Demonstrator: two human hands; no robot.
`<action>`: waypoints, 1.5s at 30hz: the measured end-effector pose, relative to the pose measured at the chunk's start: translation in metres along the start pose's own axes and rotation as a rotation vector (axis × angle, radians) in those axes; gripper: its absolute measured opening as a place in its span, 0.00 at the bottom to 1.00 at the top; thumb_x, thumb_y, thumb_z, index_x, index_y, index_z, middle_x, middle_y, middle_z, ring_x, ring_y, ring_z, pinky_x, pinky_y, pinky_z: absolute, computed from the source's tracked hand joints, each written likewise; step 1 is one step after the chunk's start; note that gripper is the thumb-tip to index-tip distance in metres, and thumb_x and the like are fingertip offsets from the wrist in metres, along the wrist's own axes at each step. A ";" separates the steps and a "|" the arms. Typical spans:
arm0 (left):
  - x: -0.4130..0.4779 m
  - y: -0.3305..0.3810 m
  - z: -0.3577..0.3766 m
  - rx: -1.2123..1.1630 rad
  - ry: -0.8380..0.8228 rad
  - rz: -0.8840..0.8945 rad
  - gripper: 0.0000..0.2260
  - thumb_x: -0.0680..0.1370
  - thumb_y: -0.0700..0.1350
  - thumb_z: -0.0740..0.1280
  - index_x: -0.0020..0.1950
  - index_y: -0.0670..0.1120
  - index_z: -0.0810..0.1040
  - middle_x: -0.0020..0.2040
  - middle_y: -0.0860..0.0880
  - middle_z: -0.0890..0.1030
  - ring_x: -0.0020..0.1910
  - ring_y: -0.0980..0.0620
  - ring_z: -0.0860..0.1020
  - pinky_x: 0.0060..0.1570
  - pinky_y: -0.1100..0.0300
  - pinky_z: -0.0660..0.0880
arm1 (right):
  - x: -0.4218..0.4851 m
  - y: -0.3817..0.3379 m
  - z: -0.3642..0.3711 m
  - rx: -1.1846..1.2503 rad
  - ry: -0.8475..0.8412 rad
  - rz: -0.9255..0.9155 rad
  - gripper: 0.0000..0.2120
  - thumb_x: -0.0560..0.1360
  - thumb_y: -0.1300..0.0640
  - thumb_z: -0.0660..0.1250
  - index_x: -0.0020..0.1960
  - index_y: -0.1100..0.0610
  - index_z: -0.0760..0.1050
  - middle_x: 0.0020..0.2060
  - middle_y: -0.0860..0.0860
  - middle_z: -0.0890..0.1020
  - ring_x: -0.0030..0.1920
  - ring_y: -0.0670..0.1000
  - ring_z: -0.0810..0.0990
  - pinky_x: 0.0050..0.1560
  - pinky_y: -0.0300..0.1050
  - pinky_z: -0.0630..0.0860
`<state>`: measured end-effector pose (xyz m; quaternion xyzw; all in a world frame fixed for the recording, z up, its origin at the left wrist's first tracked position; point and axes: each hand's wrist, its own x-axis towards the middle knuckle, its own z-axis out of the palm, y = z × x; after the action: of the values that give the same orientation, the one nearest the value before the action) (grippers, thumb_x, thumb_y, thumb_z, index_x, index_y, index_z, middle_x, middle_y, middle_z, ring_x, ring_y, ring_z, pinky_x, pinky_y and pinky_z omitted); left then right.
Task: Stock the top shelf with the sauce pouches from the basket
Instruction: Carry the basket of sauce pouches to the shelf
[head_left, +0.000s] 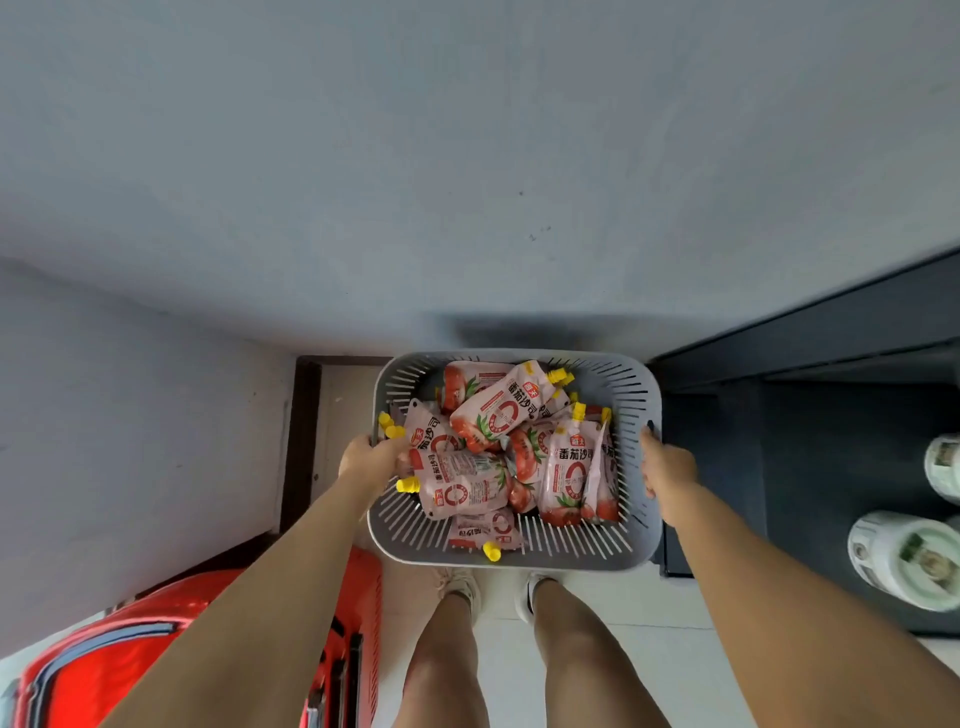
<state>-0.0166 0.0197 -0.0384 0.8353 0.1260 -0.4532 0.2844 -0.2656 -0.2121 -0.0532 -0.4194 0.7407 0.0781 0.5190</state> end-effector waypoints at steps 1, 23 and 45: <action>-0.005 -0.004 -0.004 0.012 -0.019 0.002 0.09 0.71 0.40 0.68 0.50 0.40 0.75 0.43 0.41 0.80 0.38 0.46 0.77 0.38 0.55 0.74 | -0.009 0.002 -0.005 -0.002 -0.008 0.008 0.23 0.77 0.41 0.61 0.33 0.57 0.65 0.28 0.53 0.68 0.26 0.50 0.65 0.27 0.44 0.62; -0.157 0.007 -0.031 0.368 -0.288 0.311 0.18 0.78 0.55 0.61 0.49 0.39 0.78 0.34 0.46 0.76 0.30 0.50 0.73 0.32 0.59 0.69 | -0.233 0.169 -0.089 0.376 0.193 0.200 0.19 0.76 0.47 0.66 0.35 0.60 0.70 0.26 0.56 0.73 0.25 0.52 0.70 0.30 0.43 0.70; -0.409 -0.078 0.212 1.170 -0.792 0.664 0.36 0.70 0.73 0.60 0.49 0.39 0.82 0.44 0.33 0.82 0.36 0.40 0.81 0.53 0.44 0.77 | -0.398 0.500 -0.166 1.314 0.367 0.539 0.24 0.79 0.56 0.59 0.25 0.56 0.60 0.20 0.53 0.63 0.24 0.49 0.60 0.30 0.40 0.59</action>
<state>-0.4264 -0.0235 0.1816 0.6196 -0.5009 -0.6015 -0.0578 -0.6900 0.2299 0.1937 0.1690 0.7872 -0.3288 0.4936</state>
